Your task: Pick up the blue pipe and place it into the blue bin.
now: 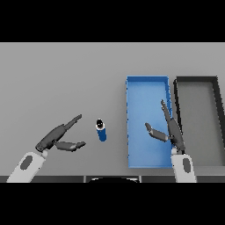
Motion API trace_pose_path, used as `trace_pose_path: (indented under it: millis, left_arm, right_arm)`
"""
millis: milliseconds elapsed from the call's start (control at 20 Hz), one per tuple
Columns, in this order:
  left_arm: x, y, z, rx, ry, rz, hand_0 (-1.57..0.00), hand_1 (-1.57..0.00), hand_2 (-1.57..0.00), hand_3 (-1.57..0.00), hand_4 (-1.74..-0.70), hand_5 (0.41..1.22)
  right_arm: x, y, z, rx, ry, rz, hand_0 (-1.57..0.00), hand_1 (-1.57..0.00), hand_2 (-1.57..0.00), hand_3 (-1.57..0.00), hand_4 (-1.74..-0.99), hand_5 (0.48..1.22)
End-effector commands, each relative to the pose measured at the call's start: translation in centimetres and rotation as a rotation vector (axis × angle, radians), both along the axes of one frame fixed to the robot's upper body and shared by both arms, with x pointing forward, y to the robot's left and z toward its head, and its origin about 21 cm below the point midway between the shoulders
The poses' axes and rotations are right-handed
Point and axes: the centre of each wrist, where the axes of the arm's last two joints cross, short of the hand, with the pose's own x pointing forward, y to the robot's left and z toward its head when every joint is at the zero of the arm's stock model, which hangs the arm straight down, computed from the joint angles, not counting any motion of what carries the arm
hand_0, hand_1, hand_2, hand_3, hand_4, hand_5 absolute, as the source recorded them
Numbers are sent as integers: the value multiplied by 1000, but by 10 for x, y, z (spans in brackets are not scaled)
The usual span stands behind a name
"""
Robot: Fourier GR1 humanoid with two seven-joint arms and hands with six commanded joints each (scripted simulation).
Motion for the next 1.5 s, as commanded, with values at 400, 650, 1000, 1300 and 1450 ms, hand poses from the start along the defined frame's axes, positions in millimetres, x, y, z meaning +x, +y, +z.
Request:
trace_pose_path:
  millis: [400,650,1000,1300,1450]
  left_arm:
    - [2,-57,-28,-41,-11,-113,1,1,1,1,-1149,486]
    - [15,-79,-47,-76,4,-81,1,1,1,1,-1126,491]
    - [23,-101,-72,-121,-7,-63,1,1,-23,0,-1098,517]
    - [27,-121,-74,-289,66,-72,-179,-411,-578,-590,-1301,784]
    - [25,-125,-75,-311,46,-61,-833,-976,-1063,-1015,-1505,997]
  right_arm:
    - [-1,4,0,7,14,1,1,1,1,1,-1211,560]
    - [-10,1,0,22,6,3,1,1,1,1,-1207,551]
    - [-9,-5,-2,9,25,-8,1,1,1,1,-1195,548]
    - [-7,-6,-4,4,19,-11,1,1,1,1,-1192,560]
    - [-8,-4,-3,-2,17,-9,1,1,1,1,-1184,562]
